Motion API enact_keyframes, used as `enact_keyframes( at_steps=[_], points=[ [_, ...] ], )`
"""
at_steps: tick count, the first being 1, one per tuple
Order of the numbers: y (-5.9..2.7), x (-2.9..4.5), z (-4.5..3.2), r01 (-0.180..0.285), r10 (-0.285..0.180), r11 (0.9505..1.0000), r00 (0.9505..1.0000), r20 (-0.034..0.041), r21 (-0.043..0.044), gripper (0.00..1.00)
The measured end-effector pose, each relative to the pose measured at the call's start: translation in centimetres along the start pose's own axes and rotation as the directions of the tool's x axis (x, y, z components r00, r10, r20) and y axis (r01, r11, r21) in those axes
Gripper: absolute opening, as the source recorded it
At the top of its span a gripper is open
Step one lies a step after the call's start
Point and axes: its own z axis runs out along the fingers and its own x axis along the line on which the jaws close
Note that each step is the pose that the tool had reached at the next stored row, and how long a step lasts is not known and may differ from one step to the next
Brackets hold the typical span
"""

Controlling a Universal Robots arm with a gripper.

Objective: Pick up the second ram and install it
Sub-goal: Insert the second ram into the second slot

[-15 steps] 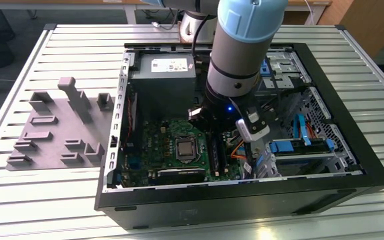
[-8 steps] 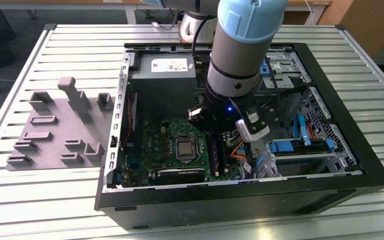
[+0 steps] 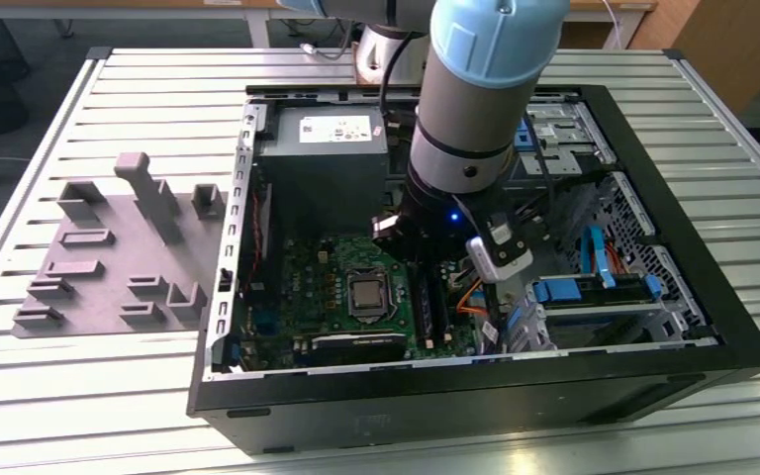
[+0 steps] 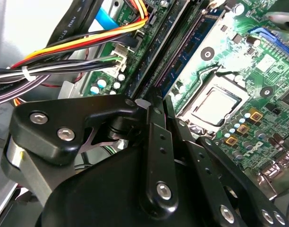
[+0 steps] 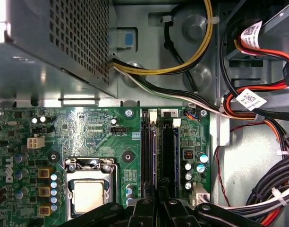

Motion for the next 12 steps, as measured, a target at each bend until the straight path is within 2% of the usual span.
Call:
enact_keyframes(
  at_steps=[6, 12],
  points=[
    [-0.01, 0.0, 0.16, 0.0, 0.0, 1.0, 1.0, -0.0001, 0.0002, 0.14],
    [0.0, 0.01, -0.07, 0.0, 0.0, 1.0, 1.0, 0.0, 0.0001, 0.14]
  ],
)
